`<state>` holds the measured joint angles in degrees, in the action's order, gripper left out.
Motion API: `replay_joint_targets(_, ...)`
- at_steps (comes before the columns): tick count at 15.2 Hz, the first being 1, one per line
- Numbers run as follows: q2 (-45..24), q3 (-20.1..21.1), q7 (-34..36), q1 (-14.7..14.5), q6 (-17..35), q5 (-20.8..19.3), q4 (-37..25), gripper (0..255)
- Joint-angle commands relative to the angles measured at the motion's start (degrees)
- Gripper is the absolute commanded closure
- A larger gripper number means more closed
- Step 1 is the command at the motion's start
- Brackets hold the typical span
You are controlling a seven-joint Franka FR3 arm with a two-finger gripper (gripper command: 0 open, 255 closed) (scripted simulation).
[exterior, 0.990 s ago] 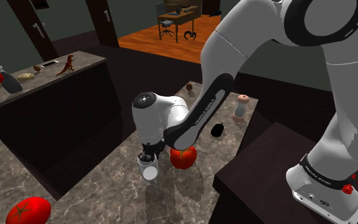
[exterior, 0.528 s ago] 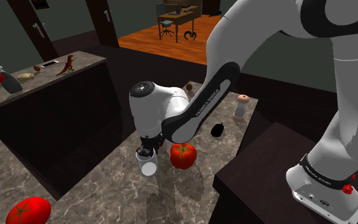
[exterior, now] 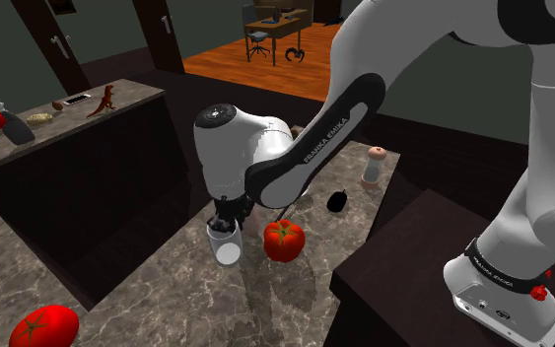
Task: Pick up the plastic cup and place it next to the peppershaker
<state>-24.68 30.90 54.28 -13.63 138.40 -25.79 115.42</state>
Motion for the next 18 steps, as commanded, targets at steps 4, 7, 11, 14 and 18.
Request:
replay_joint_targets(4, 2.77, 1.51, -1.83, 1.15, -2.60, 2.50, -0.30, 255)
replay_joint_targets(7, 4.33, 2.30, -2.90, 1.74, -4.26, 3.96, -0.70, 255)
replay_joint_targets(11, 6.30, 3.22, -4.28, 2.43, -6.54, 5.83, -1.42, 255)
replay_joint_targets(14, 7.70, 3.82, -5.27, 2.88, -8.31, 7.17, -2.10, 255)
replay_joint_targets(18, 9.44, 4.48, -6.51, 3.39, -10.74, 8.83, -3.20, 255)
